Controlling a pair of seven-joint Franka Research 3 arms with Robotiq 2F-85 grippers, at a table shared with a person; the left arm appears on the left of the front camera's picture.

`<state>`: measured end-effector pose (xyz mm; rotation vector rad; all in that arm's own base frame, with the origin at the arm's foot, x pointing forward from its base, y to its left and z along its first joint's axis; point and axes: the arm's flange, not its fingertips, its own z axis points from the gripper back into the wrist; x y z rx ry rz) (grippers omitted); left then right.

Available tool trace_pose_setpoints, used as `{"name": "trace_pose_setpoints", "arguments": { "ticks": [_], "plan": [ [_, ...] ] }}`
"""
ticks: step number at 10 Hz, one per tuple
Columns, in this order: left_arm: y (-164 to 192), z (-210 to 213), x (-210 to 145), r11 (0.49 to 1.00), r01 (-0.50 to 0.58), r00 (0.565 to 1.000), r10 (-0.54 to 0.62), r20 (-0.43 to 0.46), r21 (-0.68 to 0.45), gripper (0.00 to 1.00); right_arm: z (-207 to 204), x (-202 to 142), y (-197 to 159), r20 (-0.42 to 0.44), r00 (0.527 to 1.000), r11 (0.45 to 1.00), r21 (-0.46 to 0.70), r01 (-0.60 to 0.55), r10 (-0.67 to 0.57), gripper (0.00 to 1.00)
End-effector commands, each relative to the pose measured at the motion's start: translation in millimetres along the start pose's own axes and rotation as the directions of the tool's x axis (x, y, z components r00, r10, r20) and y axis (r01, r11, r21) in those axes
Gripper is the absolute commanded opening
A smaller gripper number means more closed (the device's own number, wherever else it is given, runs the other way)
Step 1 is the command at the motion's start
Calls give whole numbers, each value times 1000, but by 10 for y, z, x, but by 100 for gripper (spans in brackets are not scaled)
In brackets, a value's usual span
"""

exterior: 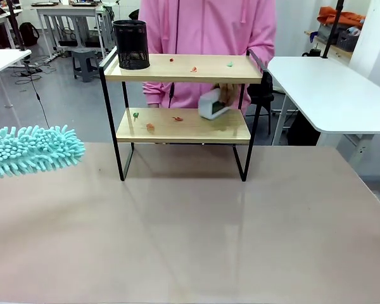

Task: Clean the shelf.
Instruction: Pick up the Duster from the human, then clean the specific tier of the Shelf with the Duster once objects are removed.

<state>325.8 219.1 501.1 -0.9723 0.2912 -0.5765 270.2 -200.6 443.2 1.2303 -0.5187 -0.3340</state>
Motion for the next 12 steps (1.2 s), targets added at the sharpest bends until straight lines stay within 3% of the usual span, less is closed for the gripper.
{"name": "trace_pose_setpoints", "arguments": {
  "ticks": [1,12],
  "plan": [
    [-90,36,2,1000,1,1000,-1,26,-9,0,-10,25,14,14,1000,999,20,-27,27,100],
    [-90,36,2,1000,1,1000,-1,26,-9,0,-10,25,14,14,1000,999,20,-27,27,100]
  ]
}}
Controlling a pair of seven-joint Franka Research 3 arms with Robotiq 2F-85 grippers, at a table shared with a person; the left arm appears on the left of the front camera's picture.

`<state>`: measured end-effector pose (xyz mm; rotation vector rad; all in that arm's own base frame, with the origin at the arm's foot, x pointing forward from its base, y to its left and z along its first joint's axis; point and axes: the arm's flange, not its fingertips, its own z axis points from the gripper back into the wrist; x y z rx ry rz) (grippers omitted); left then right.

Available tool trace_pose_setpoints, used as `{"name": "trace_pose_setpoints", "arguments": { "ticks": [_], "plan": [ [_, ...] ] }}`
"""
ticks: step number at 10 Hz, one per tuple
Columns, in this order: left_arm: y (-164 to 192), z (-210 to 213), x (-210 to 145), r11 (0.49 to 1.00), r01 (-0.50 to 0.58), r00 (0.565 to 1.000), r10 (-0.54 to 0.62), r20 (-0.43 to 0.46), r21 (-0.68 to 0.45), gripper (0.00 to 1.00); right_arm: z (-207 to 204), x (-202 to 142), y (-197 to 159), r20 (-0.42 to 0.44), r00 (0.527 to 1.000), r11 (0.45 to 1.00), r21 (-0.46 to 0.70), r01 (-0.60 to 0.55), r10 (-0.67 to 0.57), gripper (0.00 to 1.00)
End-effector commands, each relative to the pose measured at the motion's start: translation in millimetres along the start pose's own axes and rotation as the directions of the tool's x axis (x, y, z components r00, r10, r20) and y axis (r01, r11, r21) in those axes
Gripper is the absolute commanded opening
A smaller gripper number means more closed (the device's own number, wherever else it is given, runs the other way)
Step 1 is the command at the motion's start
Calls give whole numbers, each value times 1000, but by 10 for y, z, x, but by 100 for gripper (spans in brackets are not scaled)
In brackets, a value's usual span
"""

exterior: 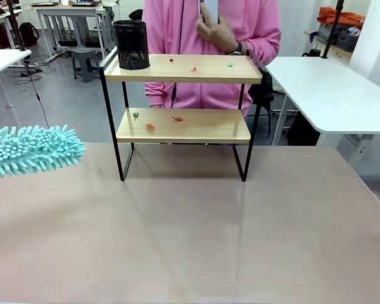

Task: Clean the shelf.
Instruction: Clean the specific tier of the Shelf with the Duster once objects are removed.

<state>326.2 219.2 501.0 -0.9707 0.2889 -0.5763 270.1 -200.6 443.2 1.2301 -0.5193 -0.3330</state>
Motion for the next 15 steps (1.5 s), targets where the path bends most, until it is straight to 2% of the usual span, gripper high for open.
{"name": "trace_pose_setpoints", "arguments": {
  "ticks": [1,2,3,5,6,7,10,11,12,13,14,15],
  "plan": [
    [-92,34,-1,1000,0,1000,0,24,-11,0,-10,26,14,15,1000,999,20,-26,26,100],
    [-92,34,-1,1000,0,1000,0,24,-11,0,-10,26,14,15,1000,999,20,-26,26,100],
    [0,0,0,1000,0,1000,0,0,0,12,-10,26,14,15,1000,999,20,-26,26,100],
    [-197,-5,-53,998,46,999,-46,-8,47,12,-10,26,14,15,1000,999,20,-26,26,100],
    [-223,-20,-43,999,-5,999,7,-46,34,12,-10,26,14,15,1000,999,20,-26,26,100],
    [-100,19,-5,1000,17,1000,-17,1,24,12,-10,26,14,15,1000,999,20,-26,26,100],
    [-267,-46,29,998,6,1000,-5,-9,68,12,-10,26,14,15,1000,999,20,-26,26,100],
    [-455,-183,44,991,70,994,-59,-95,116,12,-10,26,14,15,1000,999,20,-26,26,100],
    [-672,-374,93,978,158,970,-127,-208,139,12,-10,26,14,15,1000,999,20,-26,26,100],
    [-845,-566,192,966,191,950,-137,-282,173,12,-10,26,14,15,1000,999,20,-26,26,100],
    [-1022,-782,334,952,204,943,-129,-307,227,12,-10,26,14,15,1000,999,20,-26,26,100],
    [-1220,-979,485,935,244,944,-168,-284,258,12,-10,26,14,15,1000,999,20,-26,26,100]
  ]
}}
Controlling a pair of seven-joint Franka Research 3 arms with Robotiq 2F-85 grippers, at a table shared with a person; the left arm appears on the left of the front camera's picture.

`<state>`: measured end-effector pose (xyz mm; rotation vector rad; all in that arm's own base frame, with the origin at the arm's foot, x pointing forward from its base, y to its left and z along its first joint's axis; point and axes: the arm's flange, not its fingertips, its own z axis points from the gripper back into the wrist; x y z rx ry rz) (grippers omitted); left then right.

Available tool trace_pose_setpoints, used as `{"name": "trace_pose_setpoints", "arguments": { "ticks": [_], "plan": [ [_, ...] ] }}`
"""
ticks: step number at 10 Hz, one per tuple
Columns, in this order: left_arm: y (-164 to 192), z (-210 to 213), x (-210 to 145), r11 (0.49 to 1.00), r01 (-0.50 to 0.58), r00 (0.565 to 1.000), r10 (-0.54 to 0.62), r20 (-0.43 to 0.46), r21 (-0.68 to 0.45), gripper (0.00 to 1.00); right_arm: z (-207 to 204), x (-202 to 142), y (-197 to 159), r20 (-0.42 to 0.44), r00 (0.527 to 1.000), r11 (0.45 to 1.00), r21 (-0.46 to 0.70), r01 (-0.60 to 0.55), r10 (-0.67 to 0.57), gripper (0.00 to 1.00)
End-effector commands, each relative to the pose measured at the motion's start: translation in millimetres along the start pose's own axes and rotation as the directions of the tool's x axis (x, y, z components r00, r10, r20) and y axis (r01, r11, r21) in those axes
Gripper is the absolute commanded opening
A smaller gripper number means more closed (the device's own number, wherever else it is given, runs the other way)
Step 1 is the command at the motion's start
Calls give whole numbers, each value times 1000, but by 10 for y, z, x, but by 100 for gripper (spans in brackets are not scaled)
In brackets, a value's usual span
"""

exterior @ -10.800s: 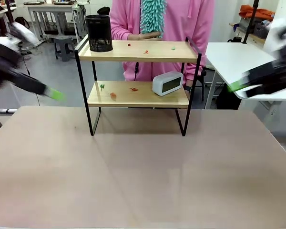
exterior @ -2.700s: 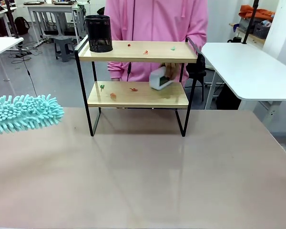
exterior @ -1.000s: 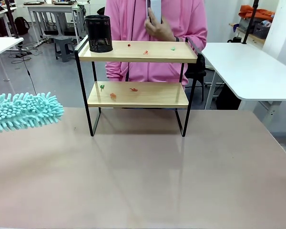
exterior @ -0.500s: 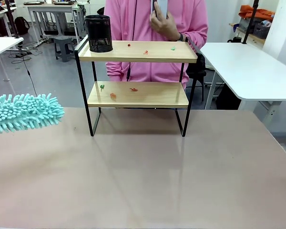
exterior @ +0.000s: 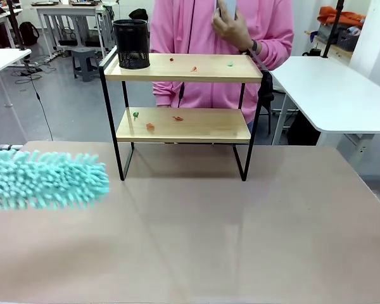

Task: Clean the shelf.
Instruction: Clean the specific tier of the Shelf with the Duster once objects are removed.

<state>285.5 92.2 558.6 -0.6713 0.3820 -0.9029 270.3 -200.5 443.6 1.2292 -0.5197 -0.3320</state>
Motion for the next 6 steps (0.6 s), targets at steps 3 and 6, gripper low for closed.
{"name": "trace_pose_setpoints", "arguments": {
  "ticks": [3,6],
  "plan": [
    [-597,-460,735,957,-11,990,-30,137,290,12,-9,24,10,15,1000,999,20,-25,25,100],
    [-748,-661,1217,925,-224,969,176,176,306,12,-9,24,10,15,1000,999,20,-25,25,100]
  ]
}}
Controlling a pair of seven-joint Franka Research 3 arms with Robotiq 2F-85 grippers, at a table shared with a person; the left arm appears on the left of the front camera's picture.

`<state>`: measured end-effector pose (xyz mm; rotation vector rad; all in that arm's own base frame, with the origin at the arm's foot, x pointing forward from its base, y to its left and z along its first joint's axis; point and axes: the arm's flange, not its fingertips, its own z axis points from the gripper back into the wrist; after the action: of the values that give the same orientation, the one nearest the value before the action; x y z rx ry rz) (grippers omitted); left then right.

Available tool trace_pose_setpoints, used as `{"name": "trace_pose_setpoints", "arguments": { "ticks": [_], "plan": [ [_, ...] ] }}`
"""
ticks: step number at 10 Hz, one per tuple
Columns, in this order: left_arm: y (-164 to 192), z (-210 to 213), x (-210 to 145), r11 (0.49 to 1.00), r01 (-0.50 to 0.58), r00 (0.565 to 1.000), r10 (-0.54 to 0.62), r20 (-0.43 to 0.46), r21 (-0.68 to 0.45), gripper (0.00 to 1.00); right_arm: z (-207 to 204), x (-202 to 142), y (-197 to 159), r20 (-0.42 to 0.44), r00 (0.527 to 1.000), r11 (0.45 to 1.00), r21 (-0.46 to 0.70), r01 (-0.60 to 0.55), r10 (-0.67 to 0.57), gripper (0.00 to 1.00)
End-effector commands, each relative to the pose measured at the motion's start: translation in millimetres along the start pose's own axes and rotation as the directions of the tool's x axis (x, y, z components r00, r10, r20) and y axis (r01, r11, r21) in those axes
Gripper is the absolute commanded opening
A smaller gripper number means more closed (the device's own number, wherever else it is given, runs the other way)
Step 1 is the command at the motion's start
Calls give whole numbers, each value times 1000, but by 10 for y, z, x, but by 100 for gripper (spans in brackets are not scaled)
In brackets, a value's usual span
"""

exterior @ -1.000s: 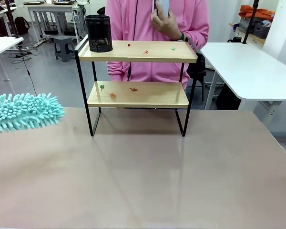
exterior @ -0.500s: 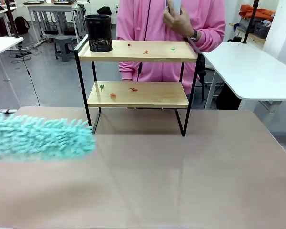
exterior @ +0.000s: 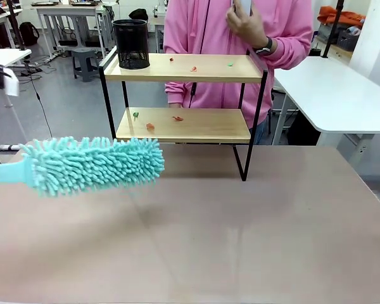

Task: Clean the shelf.
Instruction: Clean the specific tier of the Shelf with the Duster once objects are removed.

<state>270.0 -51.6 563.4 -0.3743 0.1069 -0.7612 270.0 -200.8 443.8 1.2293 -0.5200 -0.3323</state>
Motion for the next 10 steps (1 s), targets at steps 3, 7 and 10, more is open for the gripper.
{"name": "trace_pose_setpoints", "arguments": {
  "ticks": [3,7,10],
  "plan": [
    [-46,28,151,988,76,996,-71,45,-133,12,-14,25,9,14,1000,999,20,-25,25,100],
    [-42,-118,182,995,-101,995,101,-7,-22,12,-14,25,9,14,1000,999,20,-25,25,100],
    [-82,-77,227,985,-129,986,140,95,-114,12,-14,25,9,14,1000,999,20,-25,25,100]
  ]
}}
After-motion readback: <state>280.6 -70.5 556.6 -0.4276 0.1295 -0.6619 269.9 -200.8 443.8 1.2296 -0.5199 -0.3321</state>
